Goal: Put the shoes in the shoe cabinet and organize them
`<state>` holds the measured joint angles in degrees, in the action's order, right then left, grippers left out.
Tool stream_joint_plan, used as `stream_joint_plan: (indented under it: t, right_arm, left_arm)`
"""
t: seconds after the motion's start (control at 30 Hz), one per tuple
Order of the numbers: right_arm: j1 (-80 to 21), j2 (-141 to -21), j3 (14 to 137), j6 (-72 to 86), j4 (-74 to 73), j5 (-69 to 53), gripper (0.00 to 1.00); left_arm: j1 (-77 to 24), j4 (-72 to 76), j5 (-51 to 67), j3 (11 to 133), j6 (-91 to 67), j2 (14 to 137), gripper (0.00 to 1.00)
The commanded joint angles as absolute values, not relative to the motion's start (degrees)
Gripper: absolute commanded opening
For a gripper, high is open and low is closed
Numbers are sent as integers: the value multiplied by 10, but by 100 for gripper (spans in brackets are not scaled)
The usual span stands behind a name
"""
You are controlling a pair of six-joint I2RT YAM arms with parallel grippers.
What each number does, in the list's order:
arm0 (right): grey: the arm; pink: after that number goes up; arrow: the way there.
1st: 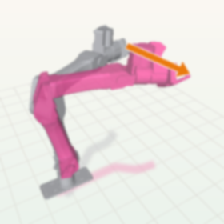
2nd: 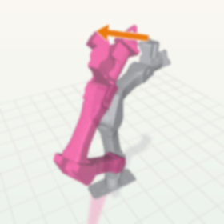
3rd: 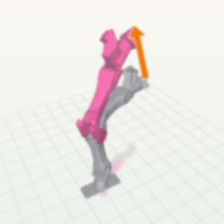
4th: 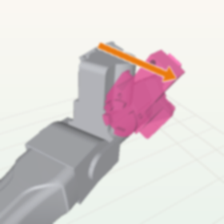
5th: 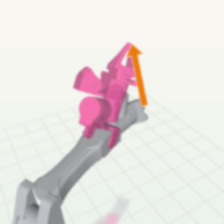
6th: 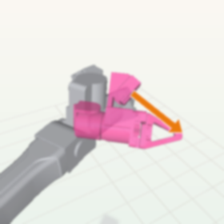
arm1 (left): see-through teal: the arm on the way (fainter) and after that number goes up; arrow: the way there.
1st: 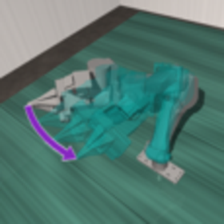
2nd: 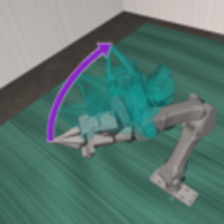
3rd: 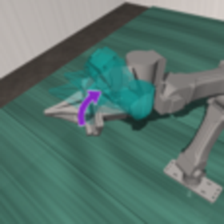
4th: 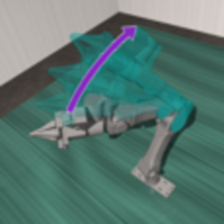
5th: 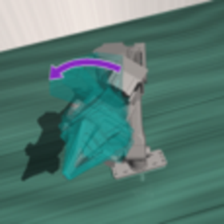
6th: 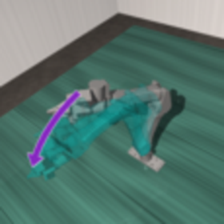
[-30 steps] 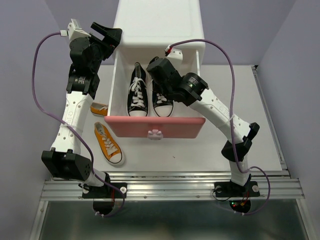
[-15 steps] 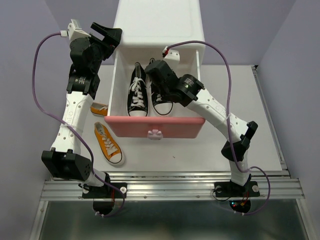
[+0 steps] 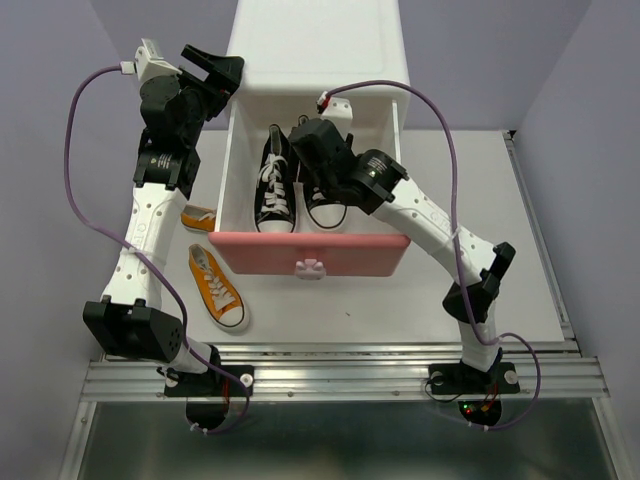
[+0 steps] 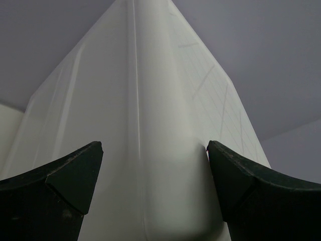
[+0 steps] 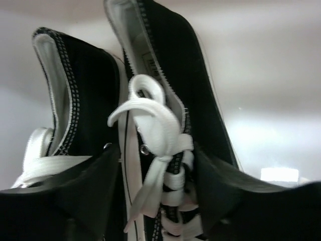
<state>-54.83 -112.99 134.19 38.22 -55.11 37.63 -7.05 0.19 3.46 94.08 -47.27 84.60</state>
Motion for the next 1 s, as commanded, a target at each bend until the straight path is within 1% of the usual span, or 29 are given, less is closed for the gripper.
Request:
stream_joint_plan:
  t: [0.0, 0.03, 0.07, 0.13, 0.5, 0.8, 0.97]
  right_arm:
    - [-555, -1086, 1337, 356, -511, 378, 74]
    - [-555, -1079, 1329, 354, -505, 381, 79]
    - [-555, -1064, 1323, 344, -490, 382, 89]
    - [-555, -1050, 1310, 336, -475, 381, 100]
    - [-555, -983, 1260, 274, -386, 341, 100]
    - [-555, -946, 1241, 258, -341, 276, 100]
    - [-555, -923, 1239, 212, -319, 217, 100]
  left_arm:
    - [-59, -199, -9, 889, -401, 892, 95]
    - [-59, -199, -7, 890, -401, 892, 95]
    - [-59, -200, -5, 891, -401, 892, 95]
    - [-59, -200, -4, 893, -401, 893, 95]
    - [-59, -221, -3, 916, -388, 902, 95]
    - [-59, -235, -3, 927, -384, 901, 95]
    - [-59, -238, -3, 925, -383, 898, 95]
